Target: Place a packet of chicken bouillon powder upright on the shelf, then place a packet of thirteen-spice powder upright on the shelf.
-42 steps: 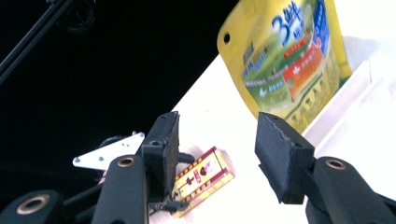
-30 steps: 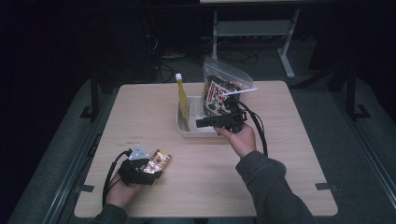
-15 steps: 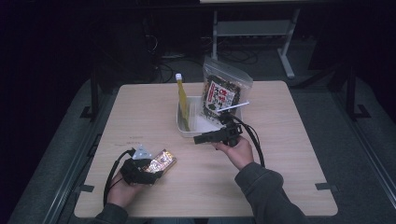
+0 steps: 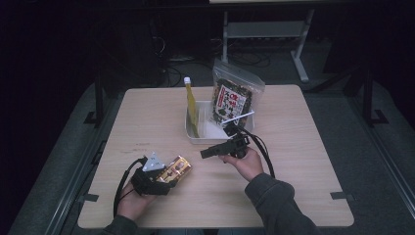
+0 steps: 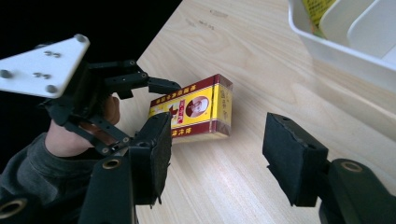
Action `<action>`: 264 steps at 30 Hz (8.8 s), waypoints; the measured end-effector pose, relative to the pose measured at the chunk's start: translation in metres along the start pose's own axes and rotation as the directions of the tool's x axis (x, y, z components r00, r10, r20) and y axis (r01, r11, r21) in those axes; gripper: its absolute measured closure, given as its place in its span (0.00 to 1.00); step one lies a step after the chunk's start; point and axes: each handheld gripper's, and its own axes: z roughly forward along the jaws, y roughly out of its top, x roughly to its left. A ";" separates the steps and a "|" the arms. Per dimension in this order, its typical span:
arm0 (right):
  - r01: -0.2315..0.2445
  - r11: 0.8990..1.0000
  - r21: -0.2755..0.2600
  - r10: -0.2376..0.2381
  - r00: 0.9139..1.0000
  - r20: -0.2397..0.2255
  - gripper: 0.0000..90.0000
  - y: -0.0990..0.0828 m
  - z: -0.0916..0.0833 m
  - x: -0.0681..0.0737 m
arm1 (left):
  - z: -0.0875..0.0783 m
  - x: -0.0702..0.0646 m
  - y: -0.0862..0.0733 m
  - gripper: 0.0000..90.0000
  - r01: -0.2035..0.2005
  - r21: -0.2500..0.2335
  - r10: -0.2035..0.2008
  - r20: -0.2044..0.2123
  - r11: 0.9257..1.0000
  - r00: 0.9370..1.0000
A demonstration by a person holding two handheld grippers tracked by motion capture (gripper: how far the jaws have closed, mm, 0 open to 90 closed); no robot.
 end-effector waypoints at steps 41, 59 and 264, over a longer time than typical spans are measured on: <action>-0.120 0.981 0.150 0.133 0.987 -0.085 0.65 -0.008 0.036 -0.009 | 0.005 -0.028 0.018 0.36 -0.072 -0.114 0.086 0.122 0.991 0.989; -0.104 0.988 0.115 0.106 0.994 -0.017 0.76 0.010 0.025 0.016 | 0.004 -0.023 0.017 0.30 -0.072 -0.150 0.083 0.063 0.986 0.995; -0.158 0.944 -0.289 0.262 0.892 0.369 0.64 0.099 -0.014 0.008 | -0.016 0.015 -0.009 0.26 0.070 -0.167 -0.067 0.027 0.983 0.997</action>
